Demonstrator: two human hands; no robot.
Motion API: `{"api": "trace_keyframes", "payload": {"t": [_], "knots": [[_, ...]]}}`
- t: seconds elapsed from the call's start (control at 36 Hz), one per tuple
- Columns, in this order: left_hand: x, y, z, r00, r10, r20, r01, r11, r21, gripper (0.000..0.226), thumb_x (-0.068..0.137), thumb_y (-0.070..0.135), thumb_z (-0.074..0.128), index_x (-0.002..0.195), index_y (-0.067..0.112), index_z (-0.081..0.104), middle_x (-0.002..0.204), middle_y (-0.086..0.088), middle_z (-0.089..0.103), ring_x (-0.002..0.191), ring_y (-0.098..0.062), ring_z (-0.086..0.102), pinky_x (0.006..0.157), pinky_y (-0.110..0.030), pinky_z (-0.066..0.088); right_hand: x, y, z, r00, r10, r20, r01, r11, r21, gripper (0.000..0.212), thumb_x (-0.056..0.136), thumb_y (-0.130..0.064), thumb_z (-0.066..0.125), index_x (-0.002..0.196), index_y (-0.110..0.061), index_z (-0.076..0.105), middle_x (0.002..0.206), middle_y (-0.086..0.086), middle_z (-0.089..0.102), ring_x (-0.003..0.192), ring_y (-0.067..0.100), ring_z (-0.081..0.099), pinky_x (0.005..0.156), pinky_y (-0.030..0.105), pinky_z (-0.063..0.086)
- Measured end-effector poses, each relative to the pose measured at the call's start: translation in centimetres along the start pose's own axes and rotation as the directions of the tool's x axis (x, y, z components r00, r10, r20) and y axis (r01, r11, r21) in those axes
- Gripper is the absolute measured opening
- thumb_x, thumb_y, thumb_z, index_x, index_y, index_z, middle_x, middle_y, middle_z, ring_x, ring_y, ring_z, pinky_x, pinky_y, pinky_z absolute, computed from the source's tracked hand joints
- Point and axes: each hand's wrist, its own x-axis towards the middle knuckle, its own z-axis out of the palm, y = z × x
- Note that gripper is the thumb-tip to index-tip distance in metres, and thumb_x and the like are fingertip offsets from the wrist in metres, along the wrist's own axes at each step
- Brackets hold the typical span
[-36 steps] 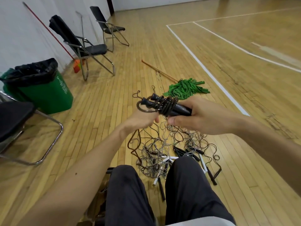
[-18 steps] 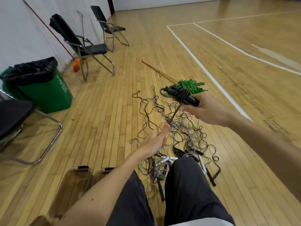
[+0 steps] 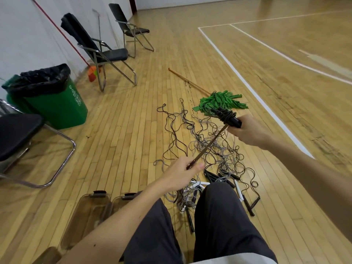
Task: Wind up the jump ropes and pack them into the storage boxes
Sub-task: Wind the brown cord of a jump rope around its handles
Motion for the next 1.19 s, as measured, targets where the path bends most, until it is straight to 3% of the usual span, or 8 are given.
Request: {"api": "trace_keyframes", "payload": {"t": [0.17,0.28,0.44,0.56,0.67,0.83,0.97,1.19], "knots": [[-0.5,0.7,-1.6,0.991,-0.112,0.068,0.109,0.993,0.053,0.027,0.100,0.052,0.050,0.102,0.026,0.061,0.055,0.003,0.048,0.048,-0.012,0.056,0.050,-0.023,0.051,1.0,2.1,0.5,0.990,0.138,-0.020,-0.138,0.990,-0.019,0.017,0.099,-0.013,0.059,0.082,-0.009,0.054,0.071,0.009,0.056,0.057,0.023,0.049,0.052,0.030,0.037],[-1.0,1.0,-3.3,0.990,-0.126,0.058,0.107,0.961,0.257,0.033,0.101,0.052,0.048,0.112,0.025,0.063,0.077,-0.012,0.072,0.050,-0.009,0.067,0.070,-0.037,0.060,1.0,3.2,0.9,0.977,0.209,-0.041,-0.210,0.977,-0.042,0.013,0.099,-0.013,0.059,0.091,-0.003,0.059,0.070,0.008,0.054,0.055,0.021,0.048,0.049,0.028,0.034],[-1.7,4.2,-5.7,0.998,-0.062,0.027,0.044,0.895,0.443,0.031,0.102,0.043,0.050,0.118,0.019,0.064,0.067,0.002,0.064,0.040,-0.002,0.058,0.050,-0.021,0.051,1.2,3.2,2.2,0.969,0.246,-0.025,-0.247,0.967,-0.059,0.013,0.099,-0.015,0.059,0.100,-0.002,0.059,0.072,0.008,0.055,0.058,0.021,0.050,0.050,0.029,0.037],[-1.9,6.3,-7.2,1.000,0.016,-0.022,0.001,0.796,0.606,0.035,0.101,0.042,0.053,0.113,0.013,0.068,0.072,-0.001,0.065,0.053,-0.010,0.058,0.062,-0.034,0.057,1.3,2.6,3.0,0.966,0.253,0.054,-0.251,0.967,-0.039,0.016,0.100,-0.014,0.059,0.108,-0.001,0.057,0.074,0.008,0.056,0.057,0.019,0.050,0.049,0.029,0.038],[-2.0,7.6,-8.3,0.987,0.160,-0.036,-0.080,0.660,0.747,0.032,0.101,0.043,0.052,0.102,0.014,0.067,0.068,0.005,0.056,0.057,-0.004,0.049,0.050,-0.021,0.032,1.1,1.8,4.1,0.969,0.226,0.102,-0.218,0.972,-0.088,0.011,0.100,-0.014,0.058,0.103,-0.004,0.056,0.076,0.008,0.058,0.060,0.018,0.051,0.051,0.028,0.039],[-1.9,8.9,-9.8,0.895,0.445,-0.017,-0.261,0.556,0.789,0.039,0.101,0.047,0.046,0.104,0.016,0.069,0.078,0.006,0.063,0.065,-0.008,0.054,0.061,-0.022,0.043,0.5,1.1,5.6,0.956,0.174,0.237,-0.158,0.984,-0.086,0.011,0.100,-0.013,0.055,0.094,-0.004,0.060,0.075,0.010,0.063,0.060,0.021,0.056,0.056,0.033,0.045],[-1.4,10.1,-10.8,0.758,0.652,0.025,-0.403,0.438,0.803,0.045,0.099,0.045,0.043,0.085,0.010,0.067,0.066,0.004,0.055,0.054,-0.012,0.050,0.046,-0.014,0.024,-0.7,0.1,6.3,0.934,0.114,0.339,-0.075,0.989,-0.125,0.018,0.097,-0.012,0.057,0.080,-0.012,0.052,0.069,0.007,0.057,0.056,0.021,0.053,0.050,0.029,0.041],[0.7,11.1,-11.8,0.623,0.781,0.026,-0.468,0.346,0.813,0.050,0.095,0.047,0.043,0.083,0.007,0.069,0.068,-0.003,0.065,0.046,-0.015,0.056,0.038,-0.020,0.037,-3.3,-2.9,6.7,0.787,0.053,0.615,0.032,0.991,-0.126,0.018,0.095,-0.013,0.063,0.078,-0.009,0.059,0.062,0.004,0.054,0.047,0.016,0.046,0.046,0.025,0.037]]}}
